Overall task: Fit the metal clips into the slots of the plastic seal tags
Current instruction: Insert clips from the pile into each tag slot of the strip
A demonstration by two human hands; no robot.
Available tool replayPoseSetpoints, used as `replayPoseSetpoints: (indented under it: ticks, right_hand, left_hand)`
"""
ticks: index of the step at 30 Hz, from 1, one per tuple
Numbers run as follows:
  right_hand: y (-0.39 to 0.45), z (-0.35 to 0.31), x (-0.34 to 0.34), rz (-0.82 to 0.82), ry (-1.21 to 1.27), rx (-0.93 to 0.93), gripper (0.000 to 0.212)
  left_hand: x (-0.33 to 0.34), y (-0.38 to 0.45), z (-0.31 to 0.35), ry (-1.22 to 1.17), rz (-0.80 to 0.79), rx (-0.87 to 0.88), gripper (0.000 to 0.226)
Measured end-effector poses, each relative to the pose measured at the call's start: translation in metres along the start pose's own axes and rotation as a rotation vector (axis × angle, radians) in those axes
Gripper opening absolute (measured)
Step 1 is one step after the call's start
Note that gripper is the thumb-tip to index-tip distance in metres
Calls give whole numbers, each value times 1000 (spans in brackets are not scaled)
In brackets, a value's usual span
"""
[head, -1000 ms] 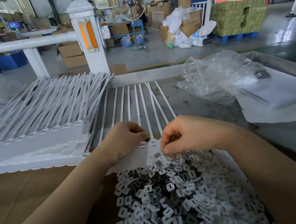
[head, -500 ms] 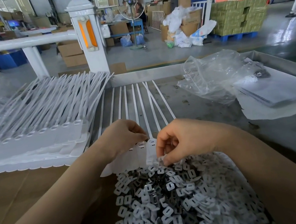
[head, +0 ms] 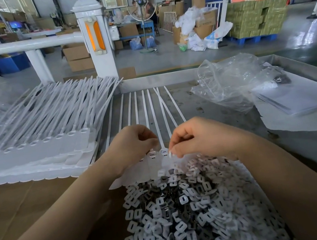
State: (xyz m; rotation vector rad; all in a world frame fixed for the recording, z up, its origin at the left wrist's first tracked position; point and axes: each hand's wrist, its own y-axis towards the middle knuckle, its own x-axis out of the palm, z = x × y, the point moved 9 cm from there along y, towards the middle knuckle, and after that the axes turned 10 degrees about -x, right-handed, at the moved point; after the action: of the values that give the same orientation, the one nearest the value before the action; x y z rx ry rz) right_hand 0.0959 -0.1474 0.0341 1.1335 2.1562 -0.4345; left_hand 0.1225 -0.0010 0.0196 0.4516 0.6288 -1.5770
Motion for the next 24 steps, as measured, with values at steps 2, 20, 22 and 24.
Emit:
replayPoseSetpoints:
  ticks: [2,20,22,24]
  right_hand:
    - [0,9,-11,118,49,59,5]
    - [-4,27,-12,296,522,230,7]
    - [-3,28,-8,275,580,260,10]
    - [-3,29,-4,249,561,276,13]
  left_hand:
    - [2,-3,3,-60,-58,2,6]
    - [9,-18,26,-262,-150,179,5]
    - [4,-22,32,-224,-58,272,6]
    - [-1,-30,41,-128,64,396,8]
